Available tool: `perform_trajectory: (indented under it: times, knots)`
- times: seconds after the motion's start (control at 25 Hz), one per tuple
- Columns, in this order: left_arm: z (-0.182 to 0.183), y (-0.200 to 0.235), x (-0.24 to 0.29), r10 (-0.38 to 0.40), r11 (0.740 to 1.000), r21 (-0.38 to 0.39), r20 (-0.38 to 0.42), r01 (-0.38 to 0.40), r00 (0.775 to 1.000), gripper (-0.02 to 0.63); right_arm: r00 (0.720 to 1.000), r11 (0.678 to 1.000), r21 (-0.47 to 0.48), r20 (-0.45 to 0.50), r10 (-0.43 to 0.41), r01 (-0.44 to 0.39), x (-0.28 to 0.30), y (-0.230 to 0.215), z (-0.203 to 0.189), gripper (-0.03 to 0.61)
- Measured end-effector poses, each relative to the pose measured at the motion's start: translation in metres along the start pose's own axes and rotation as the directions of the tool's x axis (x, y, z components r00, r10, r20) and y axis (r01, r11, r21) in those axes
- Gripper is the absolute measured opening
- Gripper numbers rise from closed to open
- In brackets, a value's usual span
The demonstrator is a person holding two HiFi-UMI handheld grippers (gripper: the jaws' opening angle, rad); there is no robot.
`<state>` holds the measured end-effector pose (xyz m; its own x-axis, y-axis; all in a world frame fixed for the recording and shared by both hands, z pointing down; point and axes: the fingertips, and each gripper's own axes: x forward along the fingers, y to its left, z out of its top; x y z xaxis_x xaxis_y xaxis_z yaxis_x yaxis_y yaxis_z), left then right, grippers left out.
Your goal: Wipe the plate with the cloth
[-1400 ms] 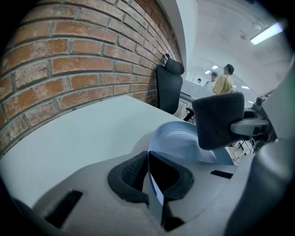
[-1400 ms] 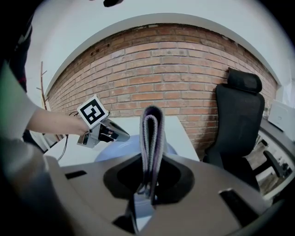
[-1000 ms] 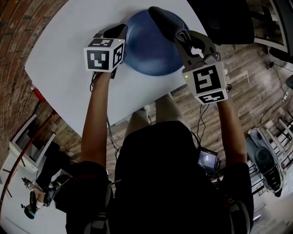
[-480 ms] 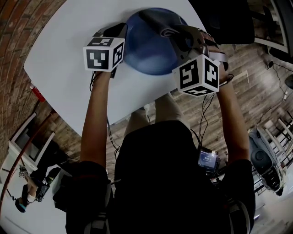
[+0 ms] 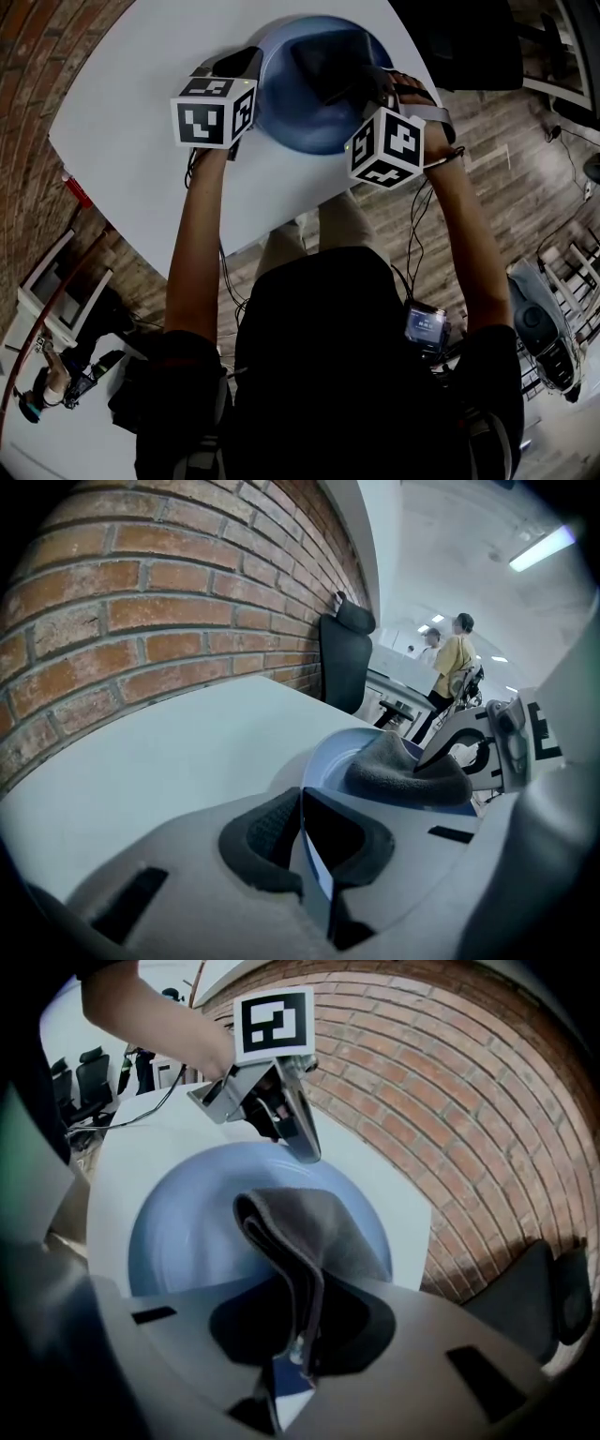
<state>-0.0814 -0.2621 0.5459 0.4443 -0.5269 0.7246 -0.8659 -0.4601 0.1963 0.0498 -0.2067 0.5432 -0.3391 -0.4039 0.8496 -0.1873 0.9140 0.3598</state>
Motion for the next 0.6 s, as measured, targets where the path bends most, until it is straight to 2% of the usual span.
perform_trajectory:
  times: [0.6]
  knots:
    - [-0.003, 0.009, -0.014, 0.001, 1.000, -0.008, 0.009, -0.001, 1.000, 0.028, 0.997, 0.997, 0.054, -0.051, 0.051, -0.048, -0.004, 0.020, 0.002, 0.052]
